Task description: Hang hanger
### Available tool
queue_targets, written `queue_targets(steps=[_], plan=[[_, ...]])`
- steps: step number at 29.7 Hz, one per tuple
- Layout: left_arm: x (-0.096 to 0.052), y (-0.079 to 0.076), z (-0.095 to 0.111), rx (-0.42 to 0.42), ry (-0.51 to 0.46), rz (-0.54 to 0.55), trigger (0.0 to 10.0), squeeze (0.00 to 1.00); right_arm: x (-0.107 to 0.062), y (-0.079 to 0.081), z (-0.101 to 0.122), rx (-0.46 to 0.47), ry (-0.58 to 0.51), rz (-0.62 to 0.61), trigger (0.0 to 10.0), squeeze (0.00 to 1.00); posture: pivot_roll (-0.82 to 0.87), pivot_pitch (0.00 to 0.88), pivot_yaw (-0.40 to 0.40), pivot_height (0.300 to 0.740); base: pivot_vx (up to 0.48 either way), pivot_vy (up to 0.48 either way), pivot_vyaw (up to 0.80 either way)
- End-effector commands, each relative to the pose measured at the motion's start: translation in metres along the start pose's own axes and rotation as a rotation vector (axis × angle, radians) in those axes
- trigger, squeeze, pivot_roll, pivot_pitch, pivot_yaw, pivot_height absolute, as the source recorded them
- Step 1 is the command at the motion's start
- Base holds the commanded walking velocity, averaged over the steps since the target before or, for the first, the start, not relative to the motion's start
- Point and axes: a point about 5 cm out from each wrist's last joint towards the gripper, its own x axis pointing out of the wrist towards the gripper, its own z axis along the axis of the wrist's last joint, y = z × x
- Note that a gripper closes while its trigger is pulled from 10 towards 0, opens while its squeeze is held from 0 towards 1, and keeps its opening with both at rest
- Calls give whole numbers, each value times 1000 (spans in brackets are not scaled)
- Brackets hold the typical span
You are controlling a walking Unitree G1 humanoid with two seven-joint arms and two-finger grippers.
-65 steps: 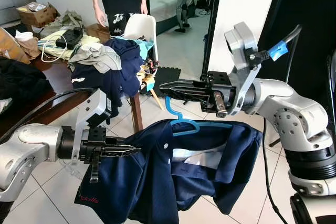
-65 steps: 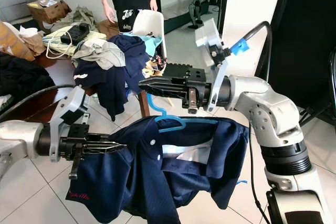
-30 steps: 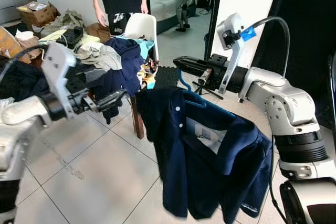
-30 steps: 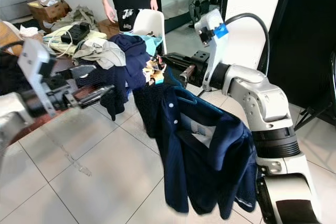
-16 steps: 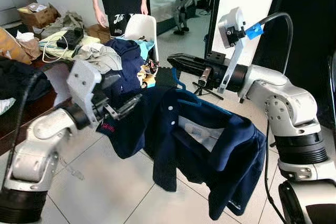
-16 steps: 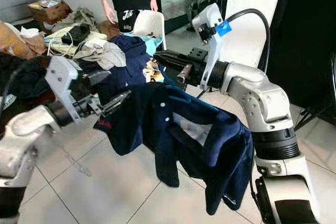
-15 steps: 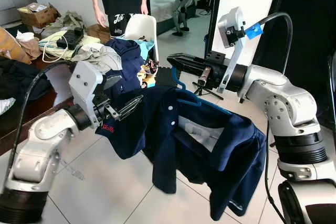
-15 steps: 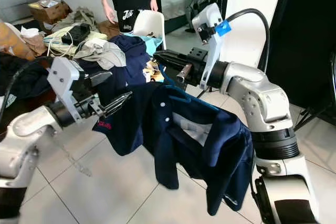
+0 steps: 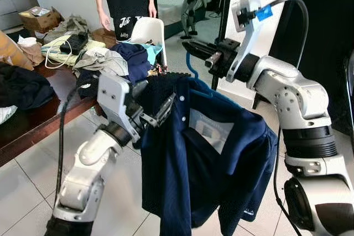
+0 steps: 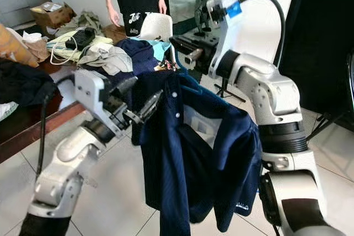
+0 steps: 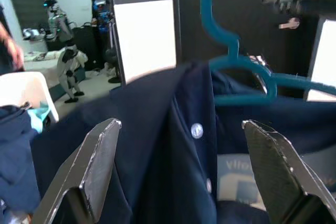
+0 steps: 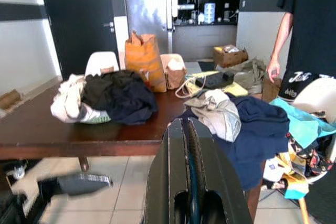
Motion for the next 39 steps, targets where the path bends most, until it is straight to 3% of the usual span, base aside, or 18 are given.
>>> queue_targets(steps=[1,11,23,32,39], plan=[[-3,-3,-13,28,58,48,10000,0,4,8,16,3,-58,33,0,0,-52,0,45,740,0,0,0],[-1,-7,-26,68,107,135,10000,0,5,18,24,14,-103,108,0,0,-49,0,41,740,0,0,0],[12,-17,-38,63,129,88,10000,0,7,32,25,23,-122,173,0,0,-59,0,48,740,0,0,0],[16,-24,-38,57,124,50,10000,0,11,34,18,39,-102,161,0,0,-59,0,49,740,0,0,-227],[19,-19,-32,93,89,75,10000,0,12,25,10,108,-77,89,0,0,-57,0,45,740,0,0,-778]])
